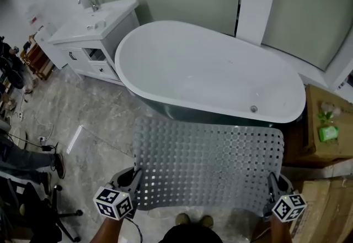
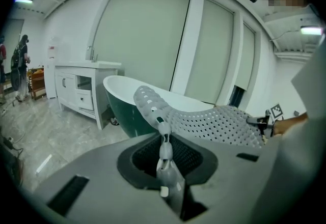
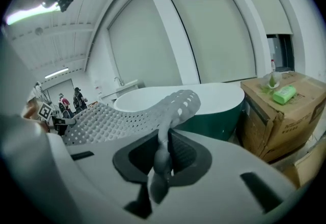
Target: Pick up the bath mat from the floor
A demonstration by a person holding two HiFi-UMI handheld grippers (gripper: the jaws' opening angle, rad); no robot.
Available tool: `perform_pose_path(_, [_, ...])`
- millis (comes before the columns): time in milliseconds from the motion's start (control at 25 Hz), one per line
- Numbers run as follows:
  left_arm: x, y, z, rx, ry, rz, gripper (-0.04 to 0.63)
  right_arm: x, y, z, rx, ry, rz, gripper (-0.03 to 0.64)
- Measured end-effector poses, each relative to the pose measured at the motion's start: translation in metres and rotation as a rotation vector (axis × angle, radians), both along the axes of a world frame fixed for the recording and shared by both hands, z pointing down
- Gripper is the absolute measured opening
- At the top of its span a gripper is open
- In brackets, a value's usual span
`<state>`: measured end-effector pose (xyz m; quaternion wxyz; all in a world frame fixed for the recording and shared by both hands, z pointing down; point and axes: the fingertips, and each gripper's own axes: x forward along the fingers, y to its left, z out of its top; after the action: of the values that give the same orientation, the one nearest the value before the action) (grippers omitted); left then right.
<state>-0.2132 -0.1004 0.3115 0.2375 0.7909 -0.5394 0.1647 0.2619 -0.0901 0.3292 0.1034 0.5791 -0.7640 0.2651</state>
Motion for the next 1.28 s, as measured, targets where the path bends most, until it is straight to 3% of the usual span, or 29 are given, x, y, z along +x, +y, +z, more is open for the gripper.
perform_pose_path(320, [-0.005, 0.006, -0.084, 0.044, 0.017, 0.027, 0.054, -0.002, 0.012, -0.096, 0.066, 0.005, -0.005, 0.044])
perform_pose_path(800, [-0.008, 0.022, -0.170, 0.102, 0.040, 0.054, 0.054, -0.011, 0.025, -0.177, 0.136, -0.054, -0.015, 0.043])
perform_pose_path(1280, [-0.017, 0.047, -0.246, 0.228, 0.080, 0.056, 0.054, -0.005, 0.057, -0.280, 0.290, -0.067, -0.101, 0.044])
